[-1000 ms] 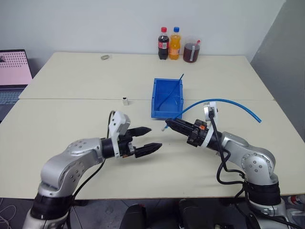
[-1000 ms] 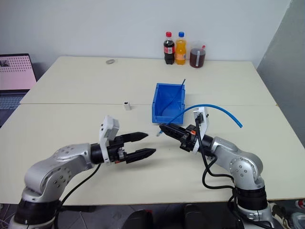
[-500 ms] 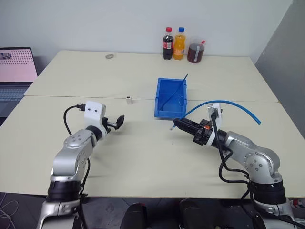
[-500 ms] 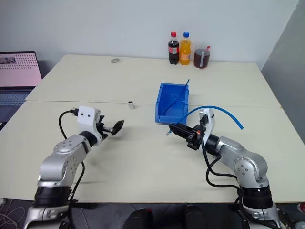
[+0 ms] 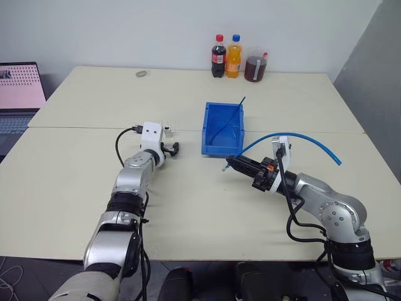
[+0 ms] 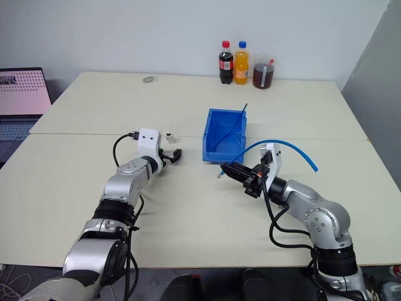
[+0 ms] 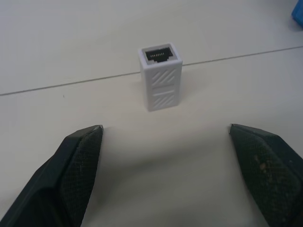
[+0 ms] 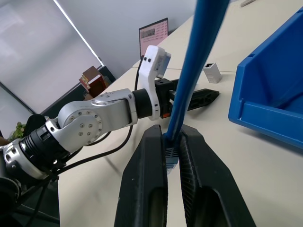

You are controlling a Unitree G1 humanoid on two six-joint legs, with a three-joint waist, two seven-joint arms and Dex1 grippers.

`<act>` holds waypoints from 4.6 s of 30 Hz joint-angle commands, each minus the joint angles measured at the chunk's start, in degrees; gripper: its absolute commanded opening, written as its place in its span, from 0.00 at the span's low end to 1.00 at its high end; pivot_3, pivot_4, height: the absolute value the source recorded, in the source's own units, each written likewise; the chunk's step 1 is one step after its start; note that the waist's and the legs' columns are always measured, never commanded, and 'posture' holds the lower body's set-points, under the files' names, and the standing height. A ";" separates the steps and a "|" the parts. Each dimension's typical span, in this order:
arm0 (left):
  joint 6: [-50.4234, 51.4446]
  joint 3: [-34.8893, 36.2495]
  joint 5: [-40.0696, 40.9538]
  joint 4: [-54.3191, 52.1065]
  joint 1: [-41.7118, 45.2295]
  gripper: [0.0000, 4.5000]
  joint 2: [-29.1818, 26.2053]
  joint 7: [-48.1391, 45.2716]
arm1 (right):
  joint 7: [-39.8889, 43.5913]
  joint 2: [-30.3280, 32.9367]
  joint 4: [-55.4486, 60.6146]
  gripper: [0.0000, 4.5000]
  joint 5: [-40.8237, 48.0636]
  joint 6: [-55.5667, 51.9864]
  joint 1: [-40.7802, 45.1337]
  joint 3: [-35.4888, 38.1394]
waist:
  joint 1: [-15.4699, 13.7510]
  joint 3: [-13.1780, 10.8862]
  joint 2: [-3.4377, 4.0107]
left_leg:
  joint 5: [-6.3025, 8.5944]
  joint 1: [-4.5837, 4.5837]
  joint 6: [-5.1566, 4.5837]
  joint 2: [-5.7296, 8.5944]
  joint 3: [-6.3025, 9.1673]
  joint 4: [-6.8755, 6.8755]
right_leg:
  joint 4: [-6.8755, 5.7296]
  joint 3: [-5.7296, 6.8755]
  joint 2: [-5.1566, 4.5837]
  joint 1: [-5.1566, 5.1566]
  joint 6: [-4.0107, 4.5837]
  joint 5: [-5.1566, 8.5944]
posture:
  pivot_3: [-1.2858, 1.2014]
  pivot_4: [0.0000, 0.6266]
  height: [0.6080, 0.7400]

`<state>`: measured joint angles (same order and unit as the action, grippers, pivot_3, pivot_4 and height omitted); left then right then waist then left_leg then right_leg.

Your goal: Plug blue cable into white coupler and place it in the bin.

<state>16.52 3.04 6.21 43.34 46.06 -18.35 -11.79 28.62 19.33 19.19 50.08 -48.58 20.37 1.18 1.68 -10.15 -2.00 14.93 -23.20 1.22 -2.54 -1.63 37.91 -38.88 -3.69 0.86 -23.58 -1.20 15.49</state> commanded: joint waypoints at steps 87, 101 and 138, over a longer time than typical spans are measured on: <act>-6.81 -21.66 -0.71 -38.08 -21.73 0.17 -22.09 -60.90 | 17.21 -3.05 -12.41 0.02 -32.38 28.41 2.84 -24.71 | -0.04 0.11 -0.01 | 0.00 0.24 0.02 -0.07 -0.07 0.10 | -0.13 -0.09 0.06 0.13 -0.13 0.12 | 0.52 0.24 1.00; -6.55 -21.41 -0.62 -38.62 -22.63 0.17 -22.27 -61.14 | 19.77 -3.23 -18.26 0.02 -38.18 36.37 2.75 -25.56 | 0.07 0.17 0.00 | 0.00 0.30 0.02 -0.09 -0.08 0.09 | -0.15 -0.10 0.07 0.14 -0.13 0.12 | 0.52 0.24 1.00; -9.48 -21.16 -1.35 -37.29 -23.77 0.17 -21.62 -60.09 | 40.22 -1.46 -27.19 0.02 -45.88 32.94 10.72 -36.76 | 0.11 1.01 0.50 | 0.02 0.43 0.00 -0.08 -0.10 0.07 | -0.15 -0.10 0.06 0.26 0.12 0.04 | 0.52 0.24 1.00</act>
<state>6.94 -17.27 5.90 5.43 22.91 -40.35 -72.06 65.04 17.41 -6.65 7.52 -13.14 33.90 -27.79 1.79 -9.14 -1.50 14.95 -22.76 1.22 -2.61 -1.74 37.97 -39.03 -3.79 0.93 -23.32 -1.09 15.53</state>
